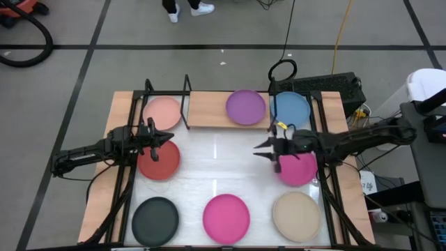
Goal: Place and stack plates onto a shelf
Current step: Stack the light orange plate on top of the violet plate on the shelf
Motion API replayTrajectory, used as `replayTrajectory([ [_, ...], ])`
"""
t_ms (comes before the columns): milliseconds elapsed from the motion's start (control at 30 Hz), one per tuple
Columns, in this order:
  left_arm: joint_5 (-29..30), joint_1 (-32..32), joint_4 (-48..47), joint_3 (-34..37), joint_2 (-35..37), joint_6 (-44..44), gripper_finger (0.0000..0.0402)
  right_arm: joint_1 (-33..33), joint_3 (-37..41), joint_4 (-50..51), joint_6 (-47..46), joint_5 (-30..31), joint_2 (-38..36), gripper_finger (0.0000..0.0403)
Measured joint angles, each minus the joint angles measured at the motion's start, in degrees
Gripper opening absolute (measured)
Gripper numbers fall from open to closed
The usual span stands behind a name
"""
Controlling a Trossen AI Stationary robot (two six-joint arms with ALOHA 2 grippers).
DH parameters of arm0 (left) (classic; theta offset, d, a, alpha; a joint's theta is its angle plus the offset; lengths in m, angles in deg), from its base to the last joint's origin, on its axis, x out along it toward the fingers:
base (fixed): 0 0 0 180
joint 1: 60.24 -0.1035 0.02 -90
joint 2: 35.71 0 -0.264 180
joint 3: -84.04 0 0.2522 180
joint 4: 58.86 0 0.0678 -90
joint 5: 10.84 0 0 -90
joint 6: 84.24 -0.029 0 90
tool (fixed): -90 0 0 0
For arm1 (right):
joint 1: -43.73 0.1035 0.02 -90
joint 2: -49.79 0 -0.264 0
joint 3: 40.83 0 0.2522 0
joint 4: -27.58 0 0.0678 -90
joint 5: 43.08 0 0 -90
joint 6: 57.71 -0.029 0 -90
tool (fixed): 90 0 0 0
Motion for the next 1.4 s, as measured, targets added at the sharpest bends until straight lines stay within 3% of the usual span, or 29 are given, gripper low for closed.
replayTrajectory([
  [167,0.0,0.0,0.0,0.0,0.0,-1.4,0.001,2.3,6.2,-8.4,-0.1,0.0,-3.1,0.0087],
  [433,0.1,0.0,2.7,0.1,0.0,-0.6,0.001,3.3,8.4,-8.9,-0.1,0.1,-6.1,0.0087],
  [800,4.3,0.0,17.4,0.1,0.0,14.8,0.001,3.2,8.5,-8.6,2.2,0.5,-6.9,0.0087],
  [900,3.4,-0.1,19.0,-1.7,-0.5,13.2,0.001,3.2,8.5,-9.0,3.2,0.6,-6.9,0.0087],
  [1000,2.9,0.3,9.3,-8.1,-2.8,13.2,0.001,3.2,8.5,-9.0,3.6,1.9,-6.9,0.0087],
  [1100,7.5,0.9,-4.0,-15.2,-9.1,13.7,0.001,3.2,8.5,-9.0,3.7,3.5,-6.9,0.0087],
  [1400,19.8,1.2,-30.3,-33.0,-38.8,13.4,0.001,3.1,8.5,-9.0,3.9,3.5,-6.9,0.0087],
])
